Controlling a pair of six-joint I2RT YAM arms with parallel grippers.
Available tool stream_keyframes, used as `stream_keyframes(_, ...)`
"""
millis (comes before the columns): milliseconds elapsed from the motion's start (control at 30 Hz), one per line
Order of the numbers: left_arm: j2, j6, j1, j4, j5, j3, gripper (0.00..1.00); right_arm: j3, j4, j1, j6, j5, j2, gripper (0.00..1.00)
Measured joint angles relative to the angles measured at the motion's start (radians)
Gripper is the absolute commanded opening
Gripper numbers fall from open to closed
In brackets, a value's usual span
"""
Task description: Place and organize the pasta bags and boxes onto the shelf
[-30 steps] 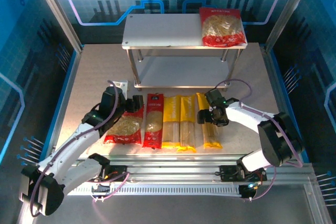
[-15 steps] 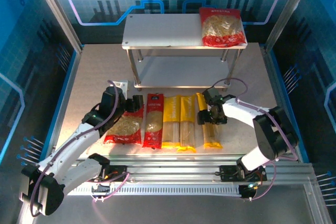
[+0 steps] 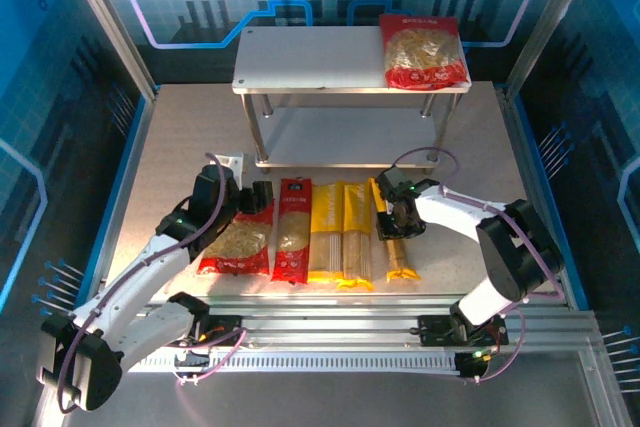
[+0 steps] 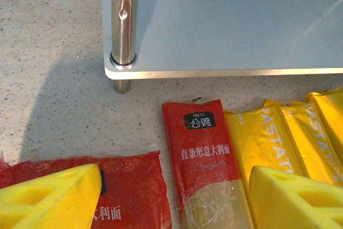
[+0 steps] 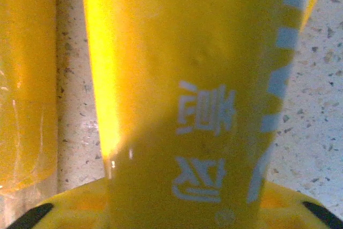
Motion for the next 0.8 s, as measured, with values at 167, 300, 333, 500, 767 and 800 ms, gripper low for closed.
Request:
stream_keyframes(167, 0.000, 0.000, 0.000, 0.000, 0.000, 0.000, 0.73, 0.002, -0.005, 0.000, 0.005, -0.011, -0.010, 0.18)
stream_keyframes(300, 0.000, 0.000, 0.000, 0.000, 0.000, 0.000, 0.73, 0.002, -0.032, 0.006, 0.009, -0.022, -0.034, 0.13)
stream_keyframes(333, 0.000, 0.001, 0.000, 0.000, 0.000, 0.000, 0.73, 0.003, -0.049, 0.010, 0.010, -0.023, -0.047, 0.11)
stream_keyframes(500, 0.000, 0.003, 0.000, 0.000, 0.000, 0.000, 0.72, 0.037, -0.173, 0.034, 0.003, -0.020, -0.154, 0.02)
stream_keyframes(767, 0.010, 0.003, 0.000, -0.002, 0.001, 0.024, 0.72, 0.241, -0.373, 0.114, -0.021, -0.005, -0.317, 0.00)
stream_keyframes(800, 0.010, 0.003, 0.000, -0.003, 0.001, 0.032, 0.72, 0.277, -0.401, 0.127, -0.026, 0.000, -0.328, 0.00)
